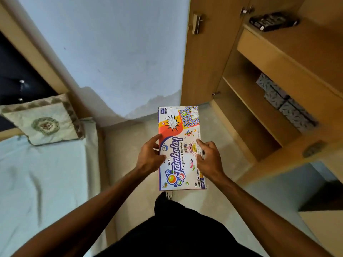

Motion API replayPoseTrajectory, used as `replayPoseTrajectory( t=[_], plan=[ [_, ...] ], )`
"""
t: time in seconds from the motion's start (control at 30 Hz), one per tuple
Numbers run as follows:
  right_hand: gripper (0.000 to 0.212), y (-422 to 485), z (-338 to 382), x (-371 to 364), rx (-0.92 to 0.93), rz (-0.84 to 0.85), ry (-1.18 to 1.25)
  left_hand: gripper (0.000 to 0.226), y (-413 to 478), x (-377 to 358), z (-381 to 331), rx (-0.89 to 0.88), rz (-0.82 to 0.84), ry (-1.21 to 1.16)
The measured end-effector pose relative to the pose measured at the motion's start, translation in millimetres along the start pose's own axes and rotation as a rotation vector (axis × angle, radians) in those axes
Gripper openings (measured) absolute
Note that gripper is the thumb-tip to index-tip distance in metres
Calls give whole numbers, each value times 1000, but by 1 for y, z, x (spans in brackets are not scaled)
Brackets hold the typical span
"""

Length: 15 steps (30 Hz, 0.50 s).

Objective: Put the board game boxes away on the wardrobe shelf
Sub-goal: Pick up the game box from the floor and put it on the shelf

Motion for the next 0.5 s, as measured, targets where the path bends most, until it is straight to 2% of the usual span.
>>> replayPoseTrajectory(
  t=[0.27,0.5],
  plan=[
    [60,182,27,0,-6,-46,65,79,181,31,-69,-69,16,26],
    [59,327,-2,32,-116,-151,80,79,347,-7,-137,-119,134,60]
  ],
)
Point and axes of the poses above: each hand's wrist, its own y-axis towards the middle knuckle, its own x-axis out of the back of the hand, z = x × y, the point moved 6 cm from there along y, towards the middle knuckle, and after that the axes turned 2 degrees about -y, right-handed, at the moved point
